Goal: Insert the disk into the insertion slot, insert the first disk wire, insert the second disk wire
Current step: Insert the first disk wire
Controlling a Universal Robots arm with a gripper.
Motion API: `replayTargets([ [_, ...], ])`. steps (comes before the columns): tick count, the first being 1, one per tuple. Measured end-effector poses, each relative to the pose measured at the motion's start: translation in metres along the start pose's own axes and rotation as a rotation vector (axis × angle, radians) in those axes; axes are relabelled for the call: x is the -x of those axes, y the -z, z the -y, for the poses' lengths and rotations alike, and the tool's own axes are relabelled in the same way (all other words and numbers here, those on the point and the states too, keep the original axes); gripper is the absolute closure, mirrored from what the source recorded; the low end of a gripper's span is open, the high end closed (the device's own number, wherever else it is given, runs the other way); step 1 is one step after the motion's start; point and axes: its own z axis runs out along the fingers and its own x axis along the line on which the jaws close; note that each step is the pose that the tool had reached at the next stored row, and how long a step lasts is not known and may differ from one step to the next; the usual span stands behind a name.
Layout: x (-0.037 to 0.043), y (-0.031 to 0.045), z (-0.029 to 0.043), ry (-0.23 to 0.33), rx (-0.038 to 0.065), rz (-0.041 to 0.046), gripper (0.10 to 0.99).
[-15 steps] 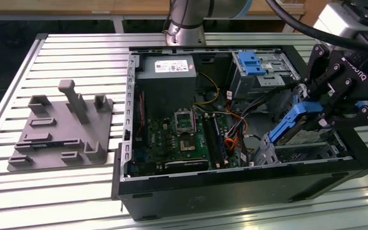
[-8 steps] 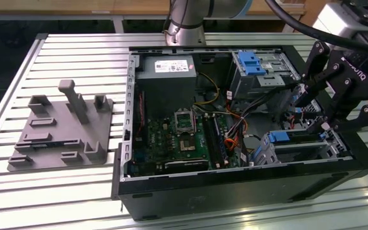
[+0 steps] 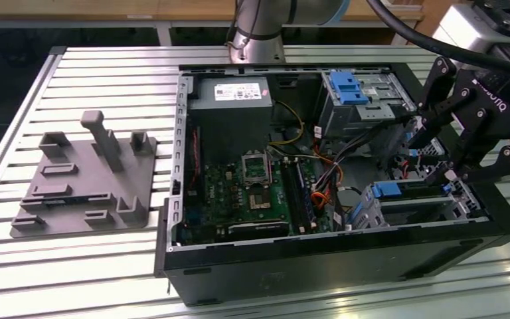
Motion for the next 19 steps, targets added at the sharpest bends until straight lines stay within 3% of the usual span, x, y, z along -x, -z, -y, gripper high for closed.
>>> replayTargets([
  [7, 0.0000, -0.0001, 0.0002, -0.001, 0.000, -0.0001, 0.529],
  [13, -0.0001, -0.0017, 0.0008, -0.066, -0.004, 0.0043, 0.529],
  [14, 0.0005, -0.0019, 0.0013, -0.068, -0.004, -0.0051, 0.529],
  [19, 0.0075, -0.0028, 0.0029, -0.074, -0.003, -0.0964, 0.529],
])
